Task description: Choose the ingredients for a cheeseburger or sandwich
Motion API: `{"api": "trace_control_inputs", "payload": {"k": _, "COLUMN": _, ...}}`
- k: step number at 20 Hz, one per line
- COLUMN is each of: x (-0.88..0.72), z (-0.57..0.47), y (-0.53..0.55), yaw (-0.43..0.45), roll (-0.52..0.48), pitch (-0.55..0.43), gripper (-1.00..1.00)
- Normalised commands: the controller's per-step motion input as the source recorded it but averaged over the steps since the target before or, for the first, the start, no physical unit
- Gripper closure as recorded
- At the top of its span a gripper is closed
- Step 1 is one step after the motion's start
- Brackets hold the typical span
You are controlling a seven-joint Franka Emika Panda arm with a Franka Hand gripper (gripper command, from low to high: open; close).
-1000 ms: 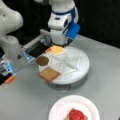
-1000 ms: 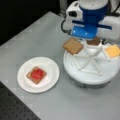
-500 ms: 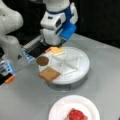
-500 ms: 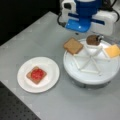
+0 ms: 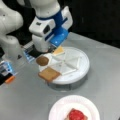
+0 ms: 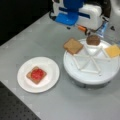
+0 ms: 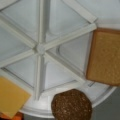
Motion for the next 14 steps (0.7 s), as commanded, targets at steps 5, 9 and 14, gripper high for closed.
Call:
{"api": "trace_control_inputs", "payload": {"k": 5, "x": 0.04, "z": 0.1, "y": -0.33, "yaw": 0.099, "roll": 0.382, "pitch": 0.234, "gripper": -1.0}}
{"api": "trace_control_inputs", "payload": {"k": 9, "x": 0.08, "z": 0.04, "y": -0.29, "yaw": 0.115, "roll": 0.476, "pitch": 0.218, "gripper": -1.0}}
{"api": "trace_control_inputs", "payload": {"k": 14, "x": 0.13, "z": -0.06, "y": -0.33, "yaw": 0.052, "roll": 0.403, "pitch": 0.17, "gripper": -1.0}}
